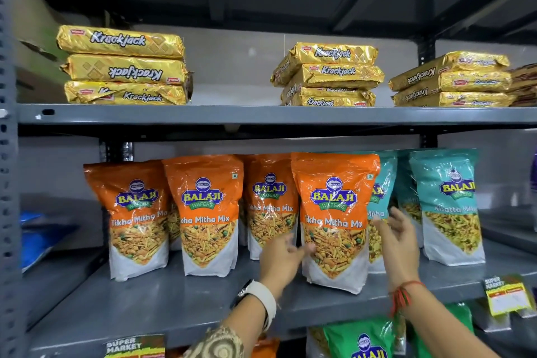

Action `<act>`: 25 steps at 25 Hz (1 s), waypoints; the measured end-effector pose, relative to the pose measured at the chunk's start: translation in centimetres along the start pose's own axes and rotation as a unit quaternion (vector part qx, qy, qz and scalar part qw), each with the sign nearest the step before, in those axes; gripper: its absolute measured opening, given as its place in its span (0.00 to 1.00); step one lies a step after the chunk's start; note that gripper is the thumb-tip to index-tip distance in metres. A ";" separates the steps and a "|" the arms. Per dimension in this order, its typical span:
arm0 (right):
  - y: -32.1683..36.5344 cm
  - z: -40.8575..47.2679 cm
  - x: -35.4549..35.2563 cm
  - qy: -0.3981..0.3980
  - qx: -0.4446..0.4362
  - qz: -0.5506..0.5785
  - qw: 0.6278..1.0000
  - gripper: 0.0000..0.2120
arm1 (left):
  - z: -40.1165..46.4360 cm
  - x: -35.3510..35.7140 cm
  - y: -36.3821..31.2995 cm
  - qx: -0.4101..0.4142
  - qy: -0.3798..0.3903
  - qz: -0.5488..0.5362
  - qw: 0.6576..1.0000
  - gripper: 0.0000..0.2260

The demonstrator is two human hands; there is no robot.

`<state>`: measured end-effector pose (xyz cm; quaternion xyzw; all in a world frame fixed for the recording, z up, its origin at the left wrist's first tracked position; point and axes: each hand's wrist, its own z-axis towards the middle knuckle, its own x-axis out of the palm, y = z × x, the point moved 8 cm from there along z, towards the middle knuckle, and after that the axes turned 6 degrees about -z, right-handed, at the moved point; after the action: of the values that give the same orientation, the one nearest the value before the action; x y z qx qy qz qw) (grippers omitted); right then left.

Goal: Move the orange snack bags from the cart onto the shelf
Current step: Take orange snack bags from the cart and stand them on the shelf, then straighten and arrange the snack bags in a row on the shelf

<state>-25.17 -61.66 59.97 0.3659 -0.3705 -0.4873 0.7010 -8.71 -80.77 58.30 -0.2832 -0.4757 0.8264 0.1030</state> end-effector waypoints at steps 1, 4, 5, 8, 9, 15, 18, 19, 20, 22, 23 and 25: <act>1.6 0.2 -0.2 -0.033 -0.021 0.008 0.999 0.23 | 0.0 -1.3 -1.1 0.008 -0.020 -0.009 1.000 0.33; 7.7 -0.1 0.6 -0.089 -0.089 0.039 0.991 0.21 | -0.2 -6.9 -4.8 0.051 -0.103 -0.024 0.993 0.32; 9.9 -0.3 1.3 -0.094 -0.112 0.048 0.988 0.21 | -0.5 -9.1 -5.8 0.061 -0.135 -0.025 0.989 0.30; 15.2 -1.6 6.0 -0.045 -0.166 0.081 0.982 0.19 | -1.4 -16.9 -7.4 0.079 -0.231 -0.030 0.969 0.29; 16.3 -2.1 7.9 -0.028 -0.179 0.086 0.980 0.18 | -1.7 -19.3 -7.4 0.074 -0.261 -0.030 0.962 0.29; 18.8 -8.9 20.2 0.066 -0.242 0.084 0.964 0.16 | -3.9 -32.7 -0.8 -0.007 -0.409 -0.019 0.912 0.29; 16.6 -12.8 26.1 0.131 -0.240 0.071 0.959 0.15 | -4.5 -35.6 4.8 -0.072 -0.436 -0.034 0.896 0.33; 15.8 -14.1 28.1 0.155 -0.242 0.063 0.956 0.15 | -4.3 -36.2 6.9 -0.095 -0.438 -0.047 0.893 0.35; 14.9 -15.4 30.1 0.188 -0.238 0.052 0.952 0.14 | -4.0 -36.5 8.9 -0.116 -0.432 -0.068 0.892 0.37; 11.3 -17.9 34.8 0.284 -0.184 0.017 0.941 0.15 | -2.5 -36.4 12.7 -0.141 -0.410 -0.115 0.894 0.35; 9.1 -19.2 37.3 0.338 -0.142 -0.009 0.930 0.17 | -1.8 -36.0 14.3 -0.158 -0.400 -0.135 0.893 0.32; 4.2 -21.7 41.1 0.425 -0.061 -0.076 0.900 0.21 | -1.0 -34.8 17.0 -0.191 -0.379 -0.173 0.889 0.28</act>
<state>5.89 -96.54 60.40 0.5217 0.0224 -0.3586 0.7738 21.98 -104.31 56.46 0.1243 -0.6687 0.7331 -0.0006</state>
